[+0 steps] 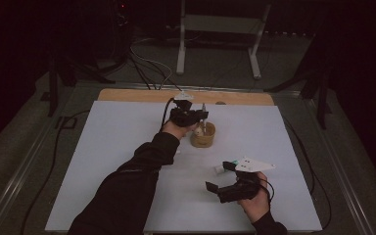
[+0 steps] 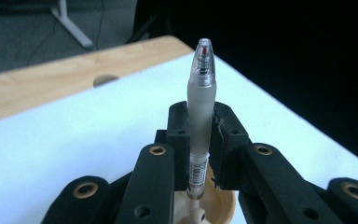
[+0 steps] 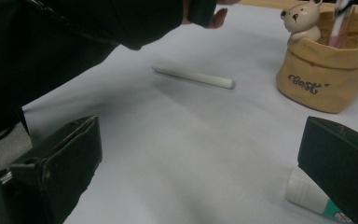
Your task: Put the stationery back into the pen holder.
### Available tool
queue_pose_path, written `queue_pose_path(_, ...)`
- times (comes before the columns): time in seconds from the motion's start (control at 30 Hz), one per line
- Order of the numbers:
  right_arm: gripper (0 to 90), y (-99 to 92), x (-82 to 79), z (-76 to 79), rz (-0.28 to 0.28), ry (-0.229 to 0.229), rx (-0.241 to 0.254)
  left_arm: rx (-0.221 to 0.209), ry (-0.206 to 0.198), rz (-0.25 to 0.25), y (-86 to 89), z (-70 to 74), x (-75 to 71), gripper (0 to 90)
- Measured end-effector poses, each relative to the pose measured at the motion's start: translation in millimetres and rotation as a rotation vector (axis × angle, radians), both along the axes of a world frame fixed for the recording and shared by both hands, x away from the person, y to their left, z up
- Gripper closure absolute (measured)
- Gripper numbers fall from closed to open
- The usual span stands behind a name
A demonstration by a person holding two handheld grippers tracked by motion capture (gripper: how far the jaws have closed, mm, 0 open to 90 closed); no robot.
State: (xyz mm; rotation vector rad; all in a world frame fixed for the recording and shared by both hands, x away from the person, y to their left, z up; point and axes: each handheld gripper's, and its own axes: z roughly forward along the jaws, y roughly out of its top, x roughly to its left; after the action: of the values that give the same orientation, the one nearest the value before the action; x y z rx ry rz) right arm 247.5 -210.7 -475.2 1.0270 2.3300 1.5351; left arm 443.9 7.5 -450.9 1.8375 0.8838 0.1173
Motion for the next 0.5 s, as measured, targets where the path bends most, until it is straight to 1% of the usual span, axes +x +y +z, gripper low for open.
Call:
queue_pose_path(0.03, 0.0, -0.1, 0.1, 0.0, 0.000, 0.002, 0.001, 0.007, 0.007, 0.004, -1.0, -1.3, -0.2, 80.2)
queue_pose_path(0.07, 0.0, -0.3, 0.2, -0.2, 0.000, 0.003, 0.002, 0.007, 0.007, 0.004, -1.0, -1.3, -0.2, 78.1)
queue_pose_path(0.1, 0.0, -0.4, 0.4, -0.3, -0.001, 0.005, 0.001, 0.011, 0.012, 0.019, -1.2, -0.5, 0.0, 70.7)
queue_pose_path(0.13, 0.0, -0.5, 0.4, -0.3, -0.002, 0.004, 0.001, 0.011, 0.012, 0.019, -1.2, -0.5, 0.0, 61.8)
queue_pose_path(0.17, 0.0, -0.5, 0.3, -0.2, -0.001, 0.004, 0.002, -0.010, 0.028, 0.034, 0.7, 0.8, 0.7, 54.3)
queue_pose_path(0.2, 0.0, -0.6, 0.2, -0.1, -0.001, 0.005, 0.003, -0.010, 0.028, 0.034, 0.7, 0.8, 0.7, 48.9)
queue_pose_path(0.23, 0.0, -0.5, 0.3, -0.2, -0.001, 0.005, 0.005, -0.007, 0.021, 0.052, 2.6, 3.4, -0.6, 42.1)
queue_pose_path(0.27, 0.0, -0.3, 0.2, -0.2, 0.000, 0.005, 0.003, -0.006, 0.015, 0.051, 3.4, 5.0, -1.7, 36.5)
queue_pose_path(0.3, 0.0, -0.1, 0.2, -0.2, 0.001, 0.004, 0.002, 0.003, 0.011, 0.058, 3.7, 7.1, -3.2, 30.5)
queue_pose_path(0.33, 0.0, 0.1, 0.2, -0.4, 0.001, 0.005, 0.003, 0.008, 0.007, 0.054, 4.4, 9.2, -4.4, 24.1)
queue_pose_path(0.37, 0.0, 0.2, 0.3, -0.6, 0.002, 0.005, 0.002, 0.000, 0.010, 0.048, 4.9, 11.3, -5.8, 18.4)
queue_pose_path(0.4, 0.0, 0.2, 0.3, -0.6, 0.001, 0.007, 0.000, 0.000, 0.010, 0.048, 4.9, 11.3, -5.8, 15.5)
queue_pose_path(0.43, 0.0, 0.1, 0.3, -0.6, 0.000, 0.007, 0.001, -0.002, 0.005, 0.020, 6.5, 15.0, -9.2, 12.7)
queue_pose_path(0.47, 0.0, 0.0, 0.2, -0.2, 0.000, 0.008, 0.003, -0.002, 0.005, 0.020, 6.5, 15.0, -9.2, 9.8)
queue_pose_path(0.5, 0.0, -0.1, 0.1, 0.2, 0.000, 0.005, 0.004, -0.014, 0.009, 0.011, 8.1, 18.7, -13.1, 9.7)
